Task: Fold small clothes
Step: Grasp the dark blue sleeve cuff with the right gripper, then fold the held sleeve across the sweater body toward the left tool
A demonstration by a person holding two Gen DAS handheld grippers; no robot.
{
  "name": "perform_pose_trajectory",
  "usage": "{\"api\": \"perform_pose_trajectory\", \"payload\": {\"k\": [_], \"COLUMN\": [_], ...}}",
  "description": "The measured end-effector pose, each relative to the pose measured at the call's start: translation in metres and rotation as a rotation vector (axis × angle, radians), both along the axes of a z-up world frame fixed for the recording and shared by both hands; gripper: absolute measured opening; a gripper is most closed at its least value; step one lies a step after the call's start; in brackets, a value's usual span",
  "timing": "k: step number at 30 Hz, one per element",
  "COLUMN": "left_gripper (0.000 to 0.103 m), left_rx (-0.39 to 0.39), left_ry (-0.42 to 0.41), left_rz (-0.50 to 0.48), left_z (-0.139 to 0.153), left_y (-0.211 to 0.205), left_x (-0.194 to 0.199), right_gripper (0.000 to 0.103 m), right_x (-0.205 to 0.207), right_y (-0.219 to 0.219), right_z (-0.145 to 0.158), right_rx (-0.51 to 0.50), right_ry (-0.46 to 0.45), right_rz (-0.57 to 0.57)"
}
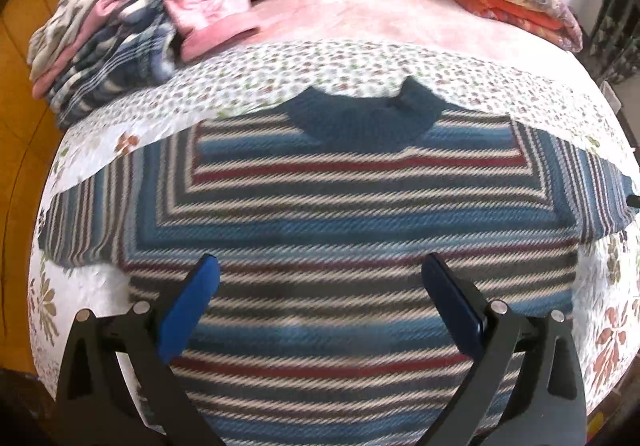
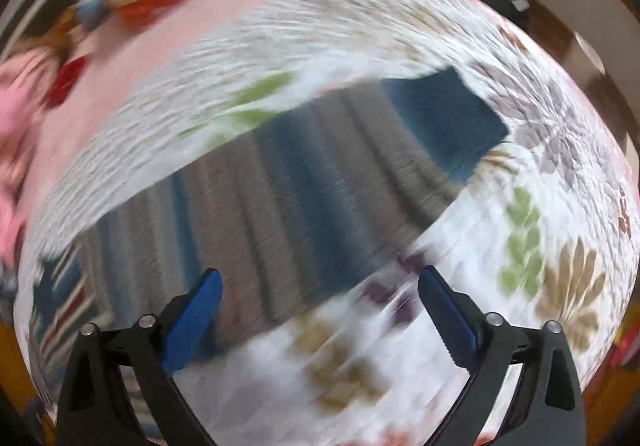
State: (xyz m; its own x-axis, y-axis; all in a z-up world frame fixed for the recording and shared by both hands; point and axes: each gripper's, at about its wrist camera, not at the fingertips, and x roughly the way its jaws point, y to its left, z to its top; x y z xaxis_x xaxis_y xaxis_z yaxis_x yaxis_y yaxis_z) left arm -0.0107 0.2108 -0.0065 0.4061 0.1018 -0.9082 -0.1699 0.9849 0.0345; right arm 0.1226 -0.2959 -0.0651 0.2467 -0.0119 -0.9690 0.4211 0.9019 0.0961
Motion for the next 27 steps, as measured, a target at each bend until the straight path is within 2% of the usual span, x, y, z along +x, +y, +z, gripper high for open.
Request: {"api": "perform_pose_trajectory", "payload": {"k": [4,8,11,14,15,17,19,20,23,27], "left_gripper": [0.1,0.1,0.1,0.1,0.1,0.1,0.1,0.1,0.1,0.1], "left_rx": [0.006,0.008,0.021,0.022,0.021,0.014,0.002,-0.005,-0.007,-0.015], "left_ry": [-0.004,0.01,0.023,0.03,0.034,0.039,0.043,0.044,0.047,0.055], "left_rz": [-0.021,-0.038,-0.046,-0.041,-0.038,-0.031,-0.018,-0.01,0.011,0.042], "left_z": [-0.003,-0.009,-0.016,-0.02,-0.021,-0.023,-0.025,-0.025,-0.027,-0.029], "left_y": [-0.02,-0.029,-0.031,-0.029,-0.027,-0.024,-0.019,-0.015,-0.005,0.013], "left_x": [0.01,0.012,0.012,0.011,0.011,0.01,0.01,0.009,0.008,0.005], "right_gripper": [0.091,0.093,0.088,0.059,0.053,0.031,0.017,0.013,0.011,0.011], "right_x": [0.019,0.022,0.028,0.038,0.04,0.044,0.047,0.048,0.049,0.037], "right_y": [-0.07,-0.093,-0.095,-0.087,-0.086,-0.077,-0.072,-0.069,-0.05,-0.007], "right_z": [-0.038,-0.052,-0.055,-0.051,-0.05,-0.044,-0.035,-0.03,-0.008,0.022], "right_rx": [0.033,0.112,0.078,0.074,0.074,0.08,0.073,0.073,0.083,0.127], "right_ry": [0.112,0.077,0.064,0.037,0.032,0.017,-0.007,-0.014,-0.063,-0.145], "right_rz": [-0.115,-0.17,-0.138,-0.105,-0.1,-0.09,-0.083,-0.082,-0.062,0.043]}}
